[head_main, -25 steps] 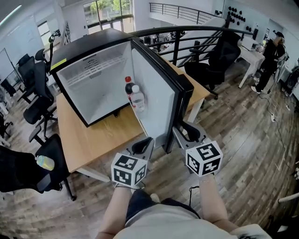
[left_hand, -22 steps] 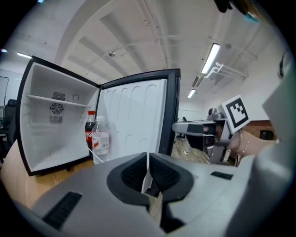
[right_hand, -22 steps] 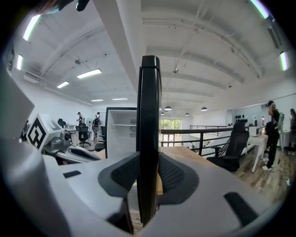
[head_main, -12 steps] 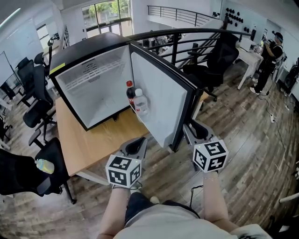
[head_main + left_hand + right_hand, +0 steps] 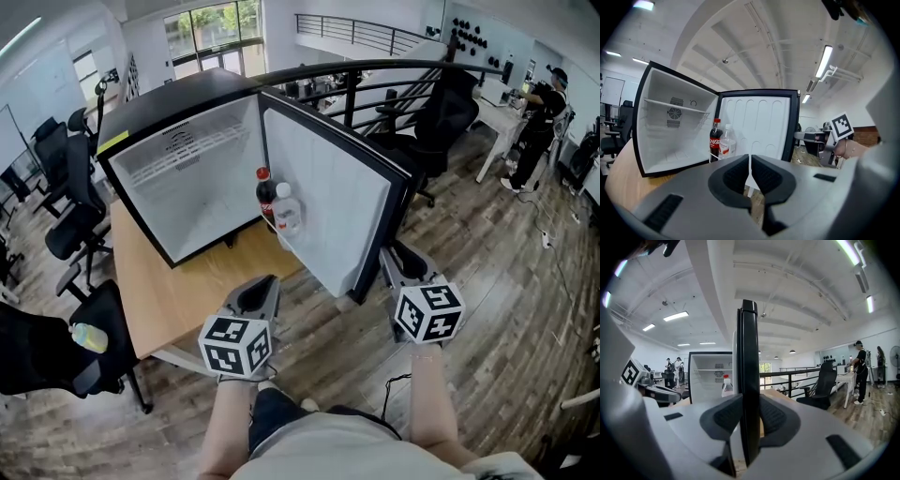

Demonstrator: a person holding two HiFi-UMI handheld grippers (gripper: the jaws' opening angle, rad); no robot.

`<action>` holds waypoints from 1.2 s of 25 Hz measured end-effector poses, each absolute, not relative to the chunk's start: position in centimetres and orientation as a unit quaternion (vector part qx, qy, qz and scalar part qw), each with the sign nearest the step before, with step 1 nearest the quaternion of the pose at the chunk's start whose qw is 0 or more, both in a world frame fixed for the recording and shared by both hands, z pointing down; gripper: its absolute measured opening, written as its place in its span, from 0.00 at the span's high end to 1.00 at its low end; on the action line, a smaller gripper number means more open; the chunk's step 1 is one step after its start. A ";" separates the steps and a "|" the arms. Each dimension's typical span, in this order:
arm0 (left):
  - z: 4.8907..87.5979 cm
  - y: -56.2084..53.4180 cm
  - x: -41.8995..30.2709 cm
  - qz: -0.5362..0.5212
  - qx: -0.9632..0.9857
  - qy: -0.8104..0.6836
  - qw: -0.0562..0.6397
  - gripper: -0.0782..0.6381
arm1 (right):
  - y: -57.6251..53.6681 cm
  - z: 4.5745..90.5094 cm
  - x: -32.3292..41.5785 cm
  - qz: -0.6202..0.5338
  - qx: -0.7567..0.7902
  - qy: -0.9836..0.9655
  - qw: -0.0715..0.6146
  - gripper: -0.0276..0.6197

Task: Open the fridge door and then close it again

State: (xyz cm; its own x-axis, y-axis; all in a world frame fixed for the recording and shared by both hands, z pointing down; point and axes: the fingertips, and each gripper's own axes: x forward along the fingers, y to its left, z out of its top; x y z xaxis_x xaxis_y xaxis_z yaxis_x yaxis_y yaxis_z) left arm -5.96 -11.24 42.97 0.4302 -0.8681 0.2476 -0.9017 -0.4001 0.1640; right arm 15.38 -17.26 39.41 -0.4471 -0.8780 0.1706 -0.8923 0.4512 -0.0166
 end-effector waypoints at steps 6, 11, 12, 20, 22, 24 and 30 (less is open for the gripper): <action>43.7 -11.6 -6.8 0.056 0.826 -0.541 0.148 0.87 | -18.0 39.5 16.4 0.060 0.532 -0.842 0.059 0.80; 44.1 -11.8 -7.7 0.057 0.824 -0.543 0.154 0.87 | -18.5 39.5 17.0 0.068 0.542 -0.836 0.053 0.81; 44.1 -11.8 -7.9 0.057 0.823 -0.544 0.155 0.87 | -18.5 39.5 17.1 0.069 0.542 -0.836 0.052 0.81; 44.8 -12.0 -8.4 0.054 0.820 -0.545 0.168 0.87 | -18.9 39.6 17.4 0.071 0.545 -0.834 0.048 0.81; 44.9 -11.9 -8.5 0.054 0.820 -0.544 0.171 0.87 | -18.8 39.6 17.4 0.072 0.547 -0.833 0.047 0.81; 44.9 -11.7 -8.6 0.051 0.822 -0.540 0.174 0.87 | -18.8 39.5 17.4 0.072 0.548 -0.832 0.045 0.81; 45.3 -10.9 -8.9 0.044 0.822 -0.536 0.185 0.88 | -18.6 39.6 17.3 0.073 0.548 -0.832 0.049 0.82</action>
State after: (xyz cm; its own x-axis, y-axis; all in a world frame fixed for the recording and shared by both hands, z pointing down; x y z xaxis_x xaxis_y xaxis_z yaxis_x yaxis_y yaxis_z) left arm -8.87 -10.88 45.25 0.4213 -0.8654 0.2711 -0.8982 -0.3568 0.2567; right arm 17.27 -18.61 39.61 -0.3943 -0.9046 0.1621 -0.9190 0.3885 -0.0672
